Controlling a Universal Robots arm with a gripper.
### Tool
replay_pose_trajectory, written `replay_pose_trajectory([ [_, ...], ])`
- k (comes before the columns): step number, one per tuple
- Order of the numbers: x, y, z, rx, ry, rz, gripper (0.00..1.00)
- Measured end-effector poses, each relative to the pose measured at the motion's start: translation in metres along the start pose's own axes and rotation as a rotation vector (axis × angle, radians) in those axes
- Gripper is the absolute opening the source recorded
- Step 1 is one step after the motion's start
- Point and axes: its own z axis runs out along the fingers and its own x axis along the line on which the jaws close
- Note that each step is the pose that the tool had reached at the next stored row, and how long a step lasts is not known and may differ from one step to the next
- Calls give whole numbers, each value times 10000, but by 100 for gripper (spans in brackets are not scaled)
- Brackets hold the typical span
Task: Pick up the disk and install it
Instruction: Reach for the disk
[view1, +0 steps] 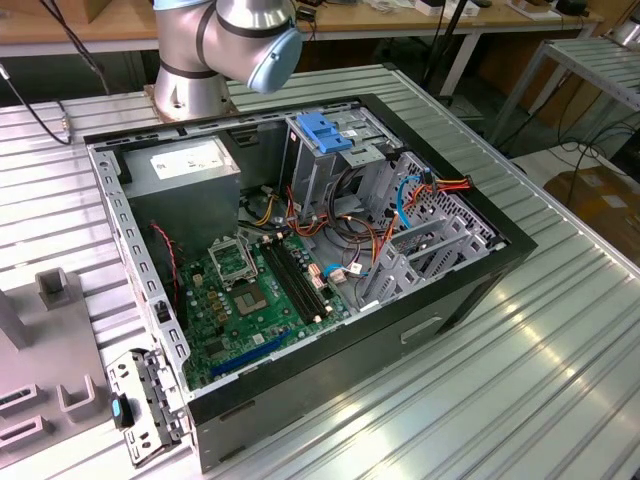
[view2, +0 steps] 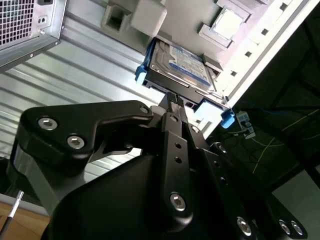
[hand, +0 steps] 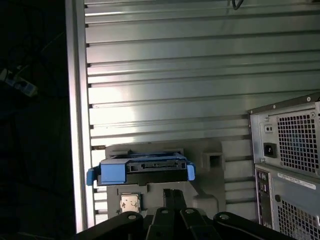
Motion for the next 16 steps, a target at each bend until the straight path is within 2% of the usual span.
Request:
replay_pose_trajectory([
  [10,189,32,-3,0,0,-1,11],
  [16,330,50,-5,-1,0,0,11],
])
